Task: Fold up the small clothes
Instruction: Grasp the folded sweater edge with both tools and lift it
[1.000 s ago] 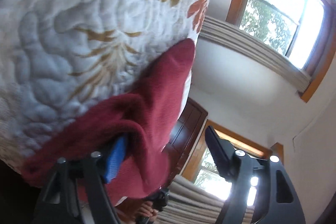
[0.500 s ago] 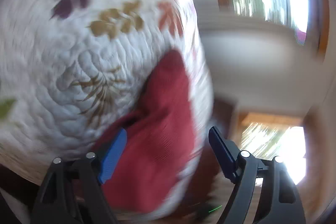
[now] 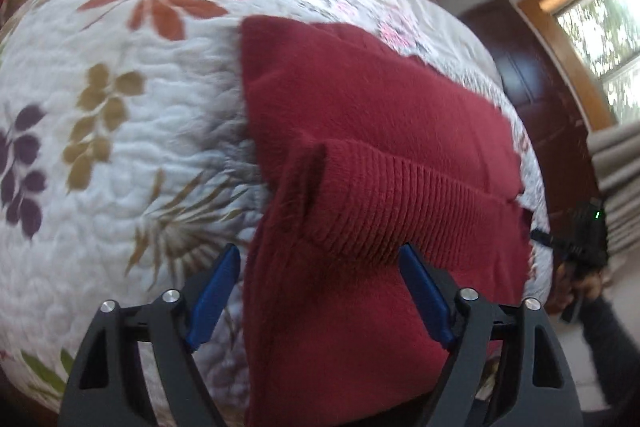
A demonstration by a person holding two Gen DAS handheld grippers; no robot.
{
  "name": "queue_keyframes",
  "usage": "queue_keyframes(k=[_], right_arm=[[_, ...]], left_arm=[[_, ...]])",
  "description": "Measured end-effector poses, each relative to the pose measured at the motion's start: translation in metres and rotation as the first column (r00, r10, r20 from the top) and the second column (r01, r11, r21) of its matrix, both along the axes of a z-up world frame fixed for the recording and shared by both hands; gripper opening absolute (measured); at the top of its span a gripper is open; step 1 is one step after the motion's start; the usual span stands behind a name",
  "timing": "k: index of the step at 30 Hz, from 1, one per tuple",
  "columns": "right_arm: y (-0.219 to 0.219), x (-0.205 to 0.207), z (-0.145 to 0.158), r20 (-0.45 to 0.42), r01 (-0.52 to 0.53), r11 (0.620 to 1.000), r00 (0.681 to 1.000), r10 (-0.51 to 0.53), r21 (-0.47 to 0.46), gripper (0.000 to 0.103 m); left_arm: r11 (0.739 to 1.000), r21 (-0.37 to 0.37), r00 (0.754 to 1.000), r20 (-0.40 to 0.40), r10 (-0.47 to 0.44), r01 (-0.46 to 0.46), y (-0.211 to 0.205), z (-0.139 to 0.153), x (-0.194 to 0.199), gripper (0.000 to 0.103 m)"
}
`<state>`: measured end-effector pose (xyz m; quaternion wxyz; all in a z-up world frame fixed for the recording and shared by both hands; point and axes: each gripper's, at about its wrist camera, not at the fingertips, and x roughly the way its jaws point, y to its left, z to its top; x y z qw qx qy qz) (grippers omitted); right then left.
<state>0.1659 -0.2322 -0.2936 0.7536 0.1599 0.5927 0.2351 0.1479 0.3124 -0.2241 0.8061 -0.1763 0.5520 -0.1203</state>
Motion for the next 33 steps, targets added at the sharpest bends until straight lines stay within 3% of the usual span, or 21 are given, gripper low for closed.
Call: queue_keyframes(k=[2,3,4,6,8,15,18,27,33], right_arm=[[0.006,0.002,0.000,0.004,-0.018,1.000,1.000,0.018,-0.018,0.067],[0.009,0.001,0.001,0.008,-0.035,0.999,0.999,0.035,-0.025,0.061],[0.012,0.001,0.002,0.012,-0.050,0.998,0.999,0.051,-0.039,0.047],[0.016,-0.001,0.005,0.022,-0.075,0.996,0.997,0.076,-0.053,0.029],[0.015,-0.002,0.010,0.033,-0.074,0.996,0.997,0.076,-0.053,0.022],[0.008,0.006,0.003,0.014,-0.086,0.996,0.996,0.086,-0.037,0.022],[0.016,0.003,0.010,0.026,-0.099,0.993,0.995,0.101,-0.067,0.010],[0.009,-0.019,0.042,0.125,-0.029,0.995,0.991,0.041,-0.095,0.006],[0.002,-0.033,0.075,0.192,0.013,0.998,0.981,0.000,-0.069,0.006]], left_arm=[[0.999,0.025,1.000,-0.002,-0.025,0.025,-0.005,0.003,-0.002,0.042],[0.998,0.051,1.000,-0.006,-0.029,0.029,-0.007,0.001,-0.001,0.039],[0.998,0.054,0.999,-0.004,-0.033,0.033,-0.008,-0.002,0.000,0.032],[0.997,0.066,0.999,0.011,-0.040,0.039,-0.010,0.002,-0.003,0.022],[0.996,0.078,0.998,0.030,-0.050,0.047,-0.013,0.006,-0.007,0.014],[0.998,0.050,0.998,0.050,-0.029,0.027,-0.016,0.002,-0.006,0.015],[0.999,0.042,0.998,0.058,-0.013,0.010,-0.015,0.003,-0.007,0.014],[0.997,0.062,0.987,0.152,0.046,-0.056,-0.015,0.025,-0.034,0.011],[0.996,0.040,0.968,0.239,0.071,-0.082,-0.011,0.056,-0.056,0.011]])
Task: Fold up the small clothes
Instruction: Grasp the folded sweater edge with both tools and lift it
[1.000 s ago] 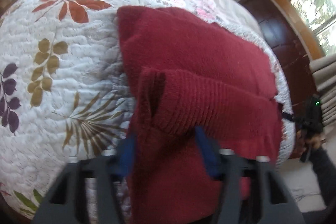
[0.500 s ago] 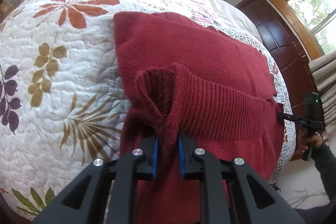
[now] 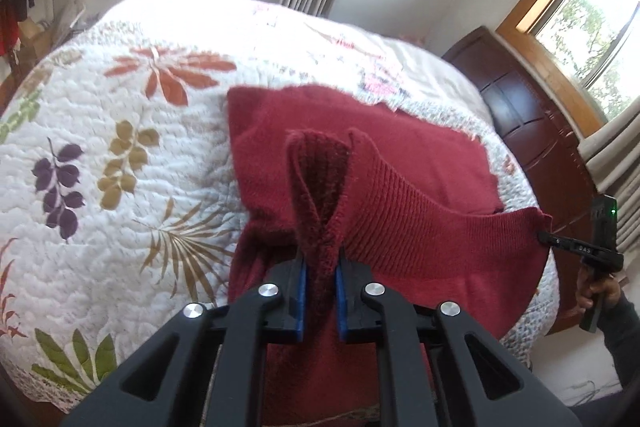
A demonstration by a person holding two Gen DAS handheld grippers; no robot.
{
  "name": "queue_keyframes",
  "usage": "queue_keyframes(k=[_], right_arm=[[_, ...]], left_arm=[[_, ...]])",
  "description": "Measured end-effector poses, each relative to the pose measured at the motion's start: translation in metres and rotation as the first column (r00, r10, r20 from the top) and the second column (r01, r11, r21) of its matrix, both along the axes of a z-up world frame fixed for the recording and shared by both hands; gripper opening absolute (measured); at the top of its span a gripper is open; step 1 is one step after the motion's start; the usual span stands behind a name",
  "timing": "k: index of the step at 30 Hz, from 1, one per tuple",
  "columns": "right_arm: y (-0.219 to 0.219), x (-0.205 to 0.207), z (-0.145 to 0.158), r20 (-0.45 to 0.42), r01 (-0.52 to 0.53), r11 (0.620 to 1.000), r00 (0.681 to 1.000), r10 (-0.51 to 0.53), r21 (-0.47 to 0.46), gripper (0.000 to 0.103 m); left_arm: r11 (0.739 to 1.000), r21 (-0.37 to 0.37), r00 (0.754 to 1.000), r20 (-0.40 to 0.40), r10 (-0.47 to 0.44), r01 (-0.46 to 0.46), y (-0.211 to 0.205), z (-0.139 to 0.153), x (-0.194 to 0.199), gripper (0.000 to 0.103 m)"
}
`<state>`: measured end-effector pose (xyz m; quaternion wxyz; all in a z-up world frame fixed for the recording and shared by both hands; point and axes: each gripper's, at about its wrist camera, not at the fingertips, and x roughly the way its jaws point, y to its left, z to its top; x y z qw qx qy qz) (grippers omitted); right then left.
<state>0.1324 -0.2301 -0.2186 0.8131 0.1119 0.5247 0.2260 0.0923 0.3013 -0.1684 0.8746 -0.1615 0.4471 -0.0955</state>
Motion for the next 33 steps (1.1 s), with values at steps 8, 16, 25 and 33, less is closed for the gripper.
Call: queue_keyframes(k=[8,16,25,33], right_arm=[[-0.001,0.013,0.051,0.106,0.014,1.000,0.994,-0.017,0.025,0.006],[0.014,0.089,0.079,0.173,0.006,0.999,0.985,-0.012,0.035,0.006],[0.040,0.190,0.049,0.071,0.014,1.000,0.997,-0.013,-0.012,0.006],[0.043,0.252,0.028,0.026,0.058,0.998,0.998,-0.057,-0.026,0.006]], left_arm=[[1.000,0.013,0.993,0.118,-0.013,0.011,0.006,0.052,-0.002,0.011],[1.000,-0.002,0.985,0.169,-0.017,0.017,0.022,0.073,0.059,0.011],[0.998,-0.068,1.000,0.025,-0.014,0.016,0.041,0.053,0.180,0.010],[0.996,-0.084,0.998,-0.060,-0.002,-0.003,0.051,0.033,0.249,0.010]])
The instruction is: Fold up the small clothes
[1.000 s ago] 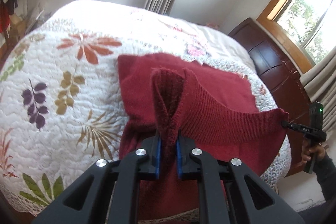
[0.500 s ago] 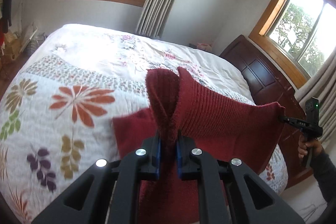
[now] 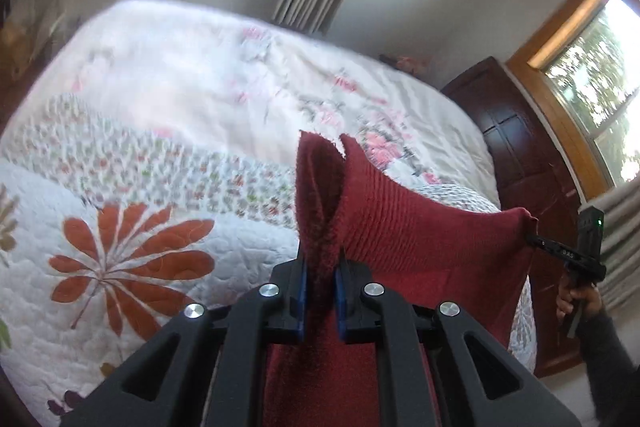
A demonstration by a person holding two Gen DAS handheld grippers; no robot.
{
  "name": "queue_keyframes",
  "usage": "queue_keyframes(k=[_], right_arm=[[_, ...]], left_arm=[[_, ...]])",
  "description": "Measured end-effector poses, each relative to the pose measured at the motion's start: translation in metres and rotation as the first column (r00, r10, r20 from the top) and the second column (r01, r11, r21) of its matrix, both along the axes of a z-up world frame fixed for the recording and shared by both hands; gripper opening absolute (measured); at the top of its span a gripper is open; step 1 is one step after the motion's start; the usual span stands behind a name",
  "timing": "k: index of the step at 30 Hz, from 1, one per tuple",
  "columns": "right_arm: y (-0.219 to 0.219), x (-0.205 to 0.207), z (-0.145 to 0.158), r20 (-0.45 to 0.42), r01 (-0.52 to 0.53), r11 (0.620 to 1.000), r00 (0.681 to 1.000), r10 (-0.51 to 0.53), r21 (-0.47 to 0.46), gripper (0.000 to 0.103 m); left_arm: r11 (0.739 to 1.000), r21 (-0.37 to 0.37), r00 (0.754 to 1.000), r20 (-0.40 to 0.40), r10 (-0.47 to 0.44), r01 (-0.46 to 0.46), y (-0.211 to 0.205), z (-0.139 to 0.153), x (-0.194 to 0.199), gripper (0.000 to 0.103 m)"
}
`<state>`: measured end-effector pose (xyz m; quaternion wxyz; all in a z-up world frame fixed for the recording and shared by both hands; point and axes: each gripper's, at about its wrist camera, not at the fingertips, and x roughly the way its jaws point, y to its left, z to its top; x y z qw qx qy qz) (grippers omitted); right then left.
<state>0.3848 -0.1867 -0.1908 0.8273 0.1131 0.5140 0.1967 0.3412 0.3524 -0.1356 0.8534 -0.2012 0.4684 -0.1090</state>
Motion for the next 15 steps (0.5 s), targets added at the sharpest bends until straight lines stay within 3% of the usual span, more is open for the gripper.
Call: queue_keyframes(k=[7,12,15], right_arm=[[0.005,0.025,-0.056,-0.129,0.016,0.997,0.991,-0.026,-0.074,0.006],[0.009,0.033,-0.080,-0.186,0.016,0.994,0.982,-0.037,-0.112,0.006],[0.011,0.034,-0.093,-0.227,0.008,0.991,0.973,-0.038,-0.135,0.014]], left_arm=[[0.999,-0.022,0.973,-0.231,0.017,-0.023,0.006,-0.080,0.029,0.010],[1.000,-0.015,0.955,-0.297,0.014,-0.020,0.005,-0.102,0.039,0.012],[1.000,0.016,0.944,-0.330,0.028,-0.025,0.007,-0.105,0.042,0.022]])
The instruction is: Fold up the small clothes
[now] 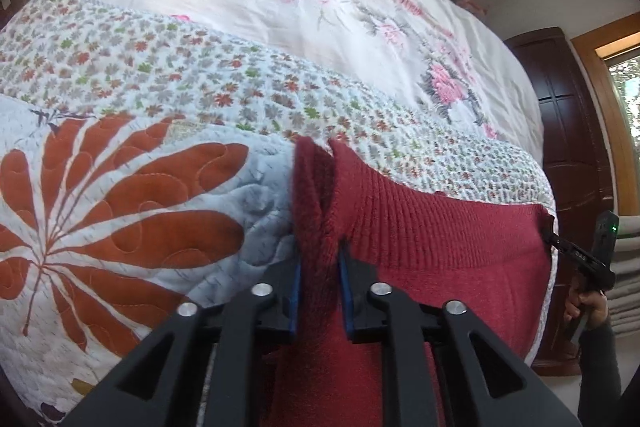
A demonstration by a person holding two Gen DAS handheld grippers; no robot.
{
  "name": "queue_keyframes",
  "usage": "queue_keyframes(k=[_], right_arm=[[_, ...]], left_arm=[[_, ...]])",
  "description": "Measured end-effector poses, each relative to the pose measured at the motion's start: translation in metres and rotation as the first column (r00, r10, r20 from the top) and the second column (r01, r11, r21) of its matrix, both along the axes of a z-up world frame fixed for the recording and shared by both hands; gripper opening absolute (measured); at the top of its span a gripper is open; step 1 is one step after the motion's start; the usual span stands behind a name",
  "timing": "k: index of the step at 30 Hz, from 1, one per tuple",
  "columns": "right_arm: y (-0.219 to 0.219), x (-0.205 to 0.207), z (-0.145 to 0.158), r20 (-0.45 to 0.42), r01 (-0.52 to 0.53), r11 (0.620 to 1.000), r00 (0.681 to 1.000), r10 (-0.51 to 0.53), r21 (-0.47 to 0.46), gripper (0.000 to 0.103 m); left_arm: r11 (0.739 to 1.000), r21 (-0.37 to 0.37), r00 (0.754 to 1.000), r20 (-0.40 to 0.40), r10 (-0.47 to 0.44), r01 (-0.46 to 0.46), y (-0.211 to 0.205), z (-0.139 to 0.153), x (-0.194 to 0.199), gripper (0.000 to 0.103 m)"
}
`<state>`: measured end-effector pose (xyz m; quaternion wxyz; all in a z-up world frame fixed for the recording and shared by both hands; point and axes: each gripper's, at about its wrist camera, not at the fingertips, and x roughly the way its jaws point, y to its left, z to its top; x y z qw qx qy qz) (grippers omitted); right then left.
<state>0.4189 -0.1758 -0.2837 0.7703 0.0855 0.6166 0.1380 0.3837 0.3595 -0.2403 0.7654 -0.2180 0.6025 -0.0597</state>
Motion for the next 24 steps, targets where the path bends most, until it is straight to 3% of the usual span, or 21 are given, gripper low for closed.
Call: queue_keyframes(k=[2,4,5,7,9,12,15,17,21,24], right_arm=[[-0.003,-0.005,0.006,0.037,0.018,0.999,0.999,-0.016,-0.050,0.020],[-0.004,-0.017,0.028,0.117,0.027,0.997,0.993,-0.019,-0.067,0.020],[0.000,-0.034,0.049,0.185,0.008,0.999,0.983,0.001,-0.045,0.020],[0.011,-0.063,0.066,0.234,-0.057,0.998,0.970,0.057,-0.007,0.027],[0.023,-0.083,0.059,0.227,-0.100,0.995,0.969,0.100,-0.012,0.029],[0.036,-0.097,0.024,0.176,-0.137,0.989,0.974,0.146,-0.060,0.027],[0.024,-0.097,0.004,0.171,-0.102,0.993,0.979,0.110,-0.057,0.029],[0.013,-0.101,0.011,0.173,-0.071,0.997,0.982,0.076,-0.037,0.029],[-0.010,-0.142,0.043,0.244,-0.063,0.998,0.968,0.060,0.002,0.033],[-0.021,-0.186,0.053,0.270,-0.083,0.995,0.961,0.064,0.057,0.034]], left_arm=[[0.999,0.040,0.999,0.015,0.035,-0.036,0.008,0.010,-0.003,0.029],[0.987,0.131,0.994,0.073,0.082,-0.091,0.013,0.038,-0.018,0.032],[0.987,0.126,0.989,0.119,0.085,-0.100,0.013,0.053,-0.026,0.035],[0.998,-0.034,0.972,0.228,0.059,-0.052,-0.002,0.082,-0.054,0.048],[0.993,-0.100,0.962,0.272,-0.033,0.062,-0.031,0.086,-0.071,0.049],[0.983,-0.033,0.957,0.235,-0.168,0.181,-0.074,0.059,-0.080,0.049],[0.982,0.086,0.975,0.132,-0.180,0.170,-0.081,0.016,-0.077,0.047],[0.985,0.104,0.983,0.102,-0.151,0.141,-0.071,0.000,-0.077,0.048],[0.986,0.145,0.987,0.118,-0.105,0.088,-0.059,0.017,-0.093,0.045],[0.993,0.077,0.964,0.241,-0.108,0.091,-0.066,0.056,-0.130,0.046]])
